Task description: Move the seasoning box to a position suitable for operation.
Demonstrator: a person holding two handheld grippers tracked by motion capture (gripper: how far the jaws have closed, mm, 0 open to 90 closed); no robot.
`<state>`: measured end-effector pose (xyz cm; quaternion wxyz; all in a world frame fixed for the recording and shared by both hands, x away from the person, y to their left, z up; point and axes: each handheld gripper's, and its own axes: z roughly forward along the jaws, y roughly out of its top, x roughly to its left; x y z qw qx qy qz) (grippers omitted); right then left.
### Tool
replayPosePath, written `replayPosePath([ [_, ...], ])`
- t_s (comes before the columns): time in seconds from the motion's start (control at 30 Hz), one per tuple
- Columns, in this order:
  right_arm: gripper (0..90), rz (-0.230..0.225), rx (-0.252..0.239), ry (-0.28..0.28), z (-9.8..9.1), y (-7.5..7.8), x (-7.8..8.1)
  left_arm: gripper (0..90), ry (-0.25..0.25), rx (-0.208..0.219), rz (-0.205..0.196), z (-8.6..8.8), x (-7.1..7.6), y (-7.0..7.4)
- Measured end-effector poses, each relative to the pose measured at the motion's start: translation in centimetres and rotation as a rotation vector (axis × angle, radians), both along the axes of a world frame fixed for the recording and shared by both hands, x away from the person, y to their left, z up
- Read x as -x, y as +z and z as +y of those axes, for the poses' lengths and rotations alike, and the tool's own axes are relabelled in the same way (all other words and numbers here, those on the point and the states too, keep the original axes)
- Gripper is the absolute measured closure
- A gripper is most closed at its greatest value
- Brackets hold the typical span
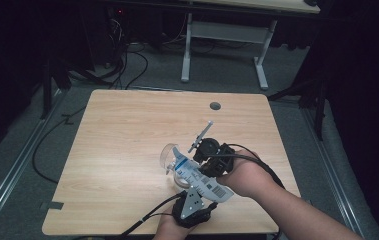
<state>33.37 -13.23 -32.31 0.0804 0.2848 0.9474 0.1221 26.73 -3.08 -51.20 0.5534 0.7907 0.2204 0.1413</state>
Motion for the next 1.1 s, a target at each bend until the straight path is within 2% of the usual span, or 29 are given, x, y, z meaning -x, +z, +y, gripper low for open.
replayPosePath([
  [0.53,89.8,-0.009,-0.008,-0.011,-0.3,0.3,0.0,54.8,-0.003,-0.011,-0.013,0.3,0.3,-0.2],
  [0.77,89.8,-0.004,-0.015,-0.015,-0.7,0.2,-0.1,54.5,-0.004,-0.023,-0.023,1.5,0.3,-0.2],
  [0.83,89.8,-0.004,-0.016,-0.019,-0.9,0.2,-0.1,54.4,0.000,-0.028,-0.031,2.2,0.3,-0.2],
  [1.1,89.7,-0.001,-0.022,-0.019,-0.9,0.0,-0.4,54.5,-0.004,-0.017,-0.039,4.1,0.7,0.0],
])
